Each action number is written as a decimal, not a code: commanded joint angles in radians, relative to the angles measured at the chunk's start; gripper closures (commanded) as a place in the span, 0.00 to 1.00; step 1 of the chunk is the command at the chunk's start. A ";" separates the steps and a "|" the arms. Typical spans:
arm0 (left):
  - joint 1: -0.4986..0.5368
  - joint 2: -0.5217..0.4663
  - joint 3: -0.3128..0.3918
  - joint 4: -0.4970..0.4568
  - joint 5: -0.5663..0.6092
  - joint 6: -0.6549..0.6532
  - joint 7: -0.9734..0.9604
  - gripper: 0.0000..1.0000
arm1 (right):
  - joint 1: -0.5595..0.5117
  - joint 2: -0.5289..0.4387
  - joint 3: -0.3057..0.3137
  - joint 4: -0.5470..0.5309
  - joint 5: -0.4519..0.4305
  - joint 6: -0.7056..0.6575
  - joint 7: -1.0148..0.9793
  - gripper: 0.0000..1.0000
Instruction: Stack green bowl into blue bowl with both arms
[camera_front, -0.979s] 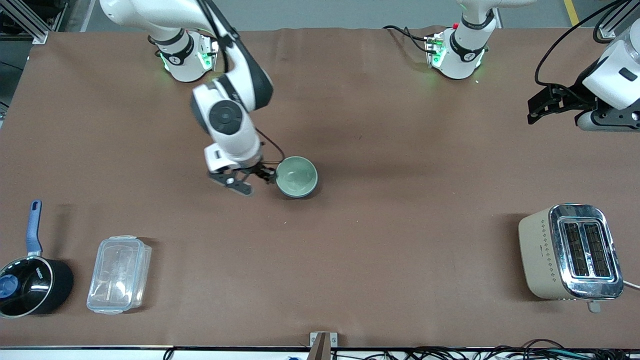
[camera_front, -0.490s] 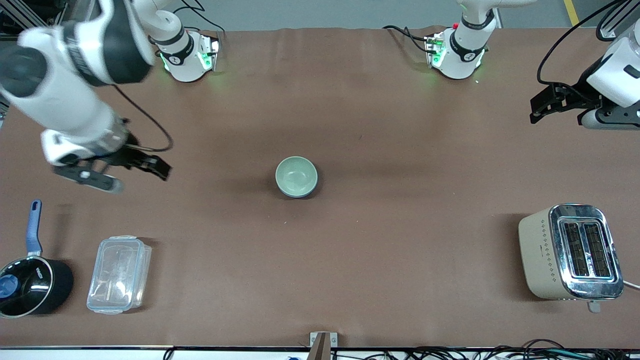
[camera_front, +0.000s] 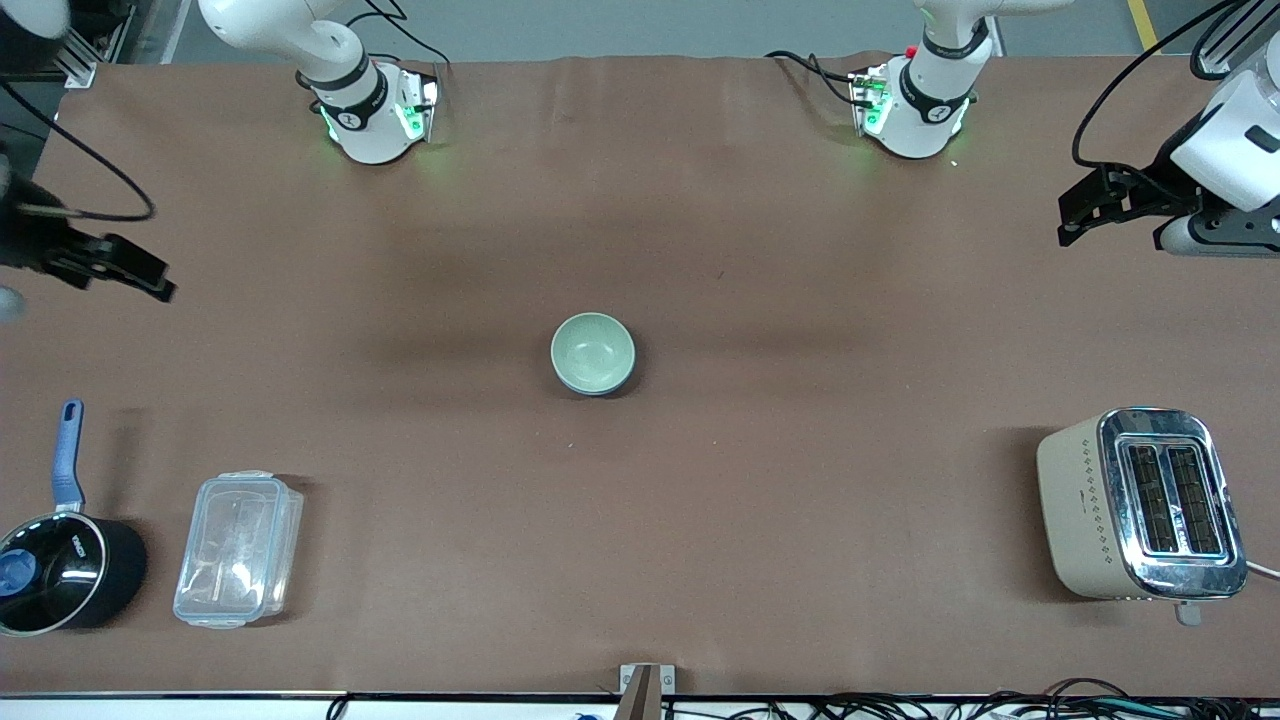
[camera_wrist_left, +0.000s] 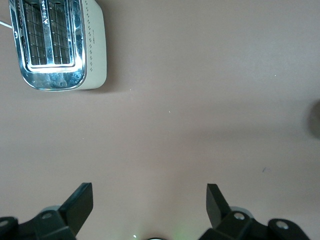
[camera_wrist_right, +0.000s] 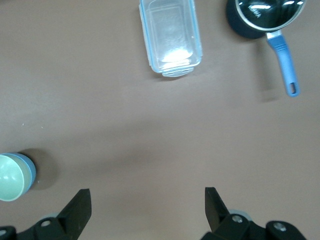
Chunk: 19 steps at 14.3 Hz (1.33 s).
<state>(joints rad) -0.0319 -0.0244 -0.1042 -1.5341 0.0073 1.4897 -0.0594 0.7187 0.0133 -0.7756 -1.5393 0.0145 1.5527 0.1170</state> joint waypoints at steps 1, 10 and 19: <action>-0.006 0.009 0.000 0.019 -0.004 -0.003 0.001 0.00 | -0.169 0.011 0.095 0.079 0.002 -0.054 -0.069 0.00; -0.002 0.012 -0.003 0.022 -0.001 -0.003 0.003 0.00 | -0.808 0.011 0.699 0.113 0.010 -0.060 -0.073 0.00; 0.006 0.011 -0.002 0.035 -0.010 -0.006 0.004 0.00 | -0.771 0.011 0.688 0.113 -0.004 -0.085 -0.077 0.00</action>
<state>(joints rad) -0.0316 -0.0216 -0.1058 -1.5250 0.0073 1.4898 -0.0594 -0.0581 0.0236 -0.0900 -1.4354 0.0177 1.4768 0.0494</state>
